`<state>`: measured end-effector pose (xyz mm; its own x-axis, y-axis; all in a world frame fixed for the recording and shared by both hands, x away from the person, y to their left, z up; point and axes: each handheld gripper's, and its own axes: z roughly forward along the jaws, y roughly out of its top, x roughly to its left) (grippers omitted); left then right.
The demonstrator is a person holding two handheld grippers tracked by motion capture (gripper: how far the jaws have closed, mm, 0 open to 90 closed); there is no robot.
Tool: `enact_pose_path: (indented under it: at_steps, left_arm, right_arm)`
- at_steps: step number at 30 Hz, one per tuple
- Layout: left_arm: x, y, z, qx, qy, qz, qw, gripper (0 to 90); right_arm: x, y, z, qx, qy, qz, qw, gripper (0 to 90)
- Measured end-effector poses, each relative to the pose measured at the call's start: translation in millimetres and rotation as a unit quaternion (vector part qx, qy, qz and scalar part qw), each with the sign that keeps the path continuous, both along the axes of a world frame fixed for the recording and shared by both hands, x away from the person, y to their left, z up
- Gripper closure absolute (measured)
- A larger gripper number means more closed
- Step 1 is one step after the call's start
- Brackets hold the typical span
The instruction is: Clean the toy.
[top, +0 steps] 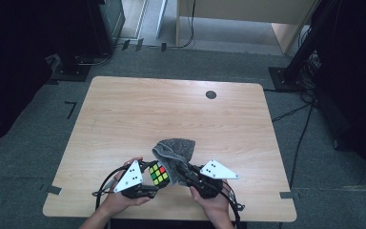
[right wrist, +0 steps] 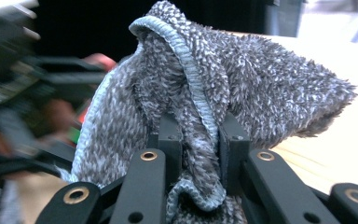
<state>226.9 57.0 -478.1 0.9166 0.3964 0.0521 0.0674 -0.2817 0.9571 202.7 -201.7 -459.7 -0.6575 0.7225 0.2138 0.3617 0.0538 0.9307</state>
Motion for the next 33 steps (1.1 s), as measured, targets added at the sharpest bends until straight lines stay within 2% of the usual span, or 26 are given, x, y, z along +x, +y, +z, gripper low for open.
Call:
enact_pose_path:
  at_steps: [2, 4, 6, 7, 9, 11, 13, 15, 18, 19, 21, 25, 27, 29, 31, 33]
  left_arm:
    - [1.1, 2.2, 1.9, -0.007, 0.0, 0.005, 1.0, 34.3]
    - [2.3, 3.6, 2.2, -0.004, -0.003, 0.012, 0.9999, 34.3]
    - [3.7, 4.1, 0.6, 0.006, -0.005, 0.019, 0.9998, 34.3]
    - [4.2, 3.6, -0.6, 0.013, -0.005, 0.024, 0.9996, 34.3]
    - [4.9, 2.3, -2.6, 0.023, -0.007, 0.028, 0.9993, 34.3]
    - [3.8, -1.3, -3.7, 0.032, -0.01, 0.032, 0.9989, 34.3]
    - [1.8, -4.4, -4.0, 0.037, -0.016, 0.03, 0.9988, 34.3]
    - [-0.6, -6.5, -2.9, 0.036, -0.018, 0.025, 0.9989, 34.3]
    - [-1.8, -5.7, 0.3, 0.02, -0.015, 0.023, 0.9994, 34.3]
    - [-1.7, -4.6, 1.1, 0.016, -0.013, 0.022, 0.9995, 34.3]
    - [-0.7, -1.8, 1.5, 0.011, -0.013, 0.022, 0.9996, 34.3]
    - [2.4, 4.6, 3.1, -0.008, -0.008, 0.027, 0.9996, 34.3]
    - [4.5, 7.6, 3.9, -0.017, -0.002, 0.029, 0.9994, 34.3]
    - [5.9, 8.1, 3.0, -0.009, -0.006, 0.038, 0.9992, 34.3]
    - [6.0, 6.2, 0.1, 0.011, -0.012, 0.042, 0.999, 34.3]
    - [5.2, 3.1, -2.1, 0.02, -0.013, 0.038, 0.999, 34.3]
  right_arm:
    - [4.5, -4.0, -6.8, -0.02, 0.01, -0.018, 0.9996, 76.1]
    - [8.8, -8.7, -14.0, -0.027, 0.025, -0.034, 0.9988, 76.1]
    - [10.0, -13.6, -14.8, -0.022, 0.029, -0.052, 0.998, 76.1]
    - [9.4, -16.2, -12.1, -0.011, 0.028, -0.056, 0.998, 76.1]
    - [5.8, -19.8, -3.2, 0.014, 0.013, -0.056, 0.9982, 76.1]
    - [0.2, -18.8, 5.5, 0.027, -0.009, -0.042, 0.9987, 76.1]
    - [-7.8, -11.7, 11.9, 0.03, -0.03, -0.03, 0.9987, 75.8]
    - [-12.4, -4.5, 13.3, 0.027, -0.038, -0.022, 0.9987, 75.7]
    - [-13.5, 4.7, 8.9, 0.019, -0.027, -0.004, 0.9994, 75.6]
    - [-13.0, 6.0, 6.0, 0.016, -0.025, -0.006, 0.9995, 75.6]
    - [-10.1, 4.0, 1.1, 0.026, -0.013, -0.011, 0.9995, 75.6]
    - [-2.6, -2.6, -6.0, 0.023, 0.025, -0.026, 0.9991, 75.4]
    - [1.6, -4.5, -10.4, 0.003, 0.04, -0.036, 0.9985, 75.3]
    - [4.1, -7.0, -13.0, -0.007, 0.049, -0.052, 0.9974, 75.3]
    - [4.1, -10.4, -9.9, 0.007, 0.047, -0.062, 0.997, 75.3]
    - [1.1, -11.5, -2.5, 0.024, 0.031, -0.059, 0.9975, 75.2]
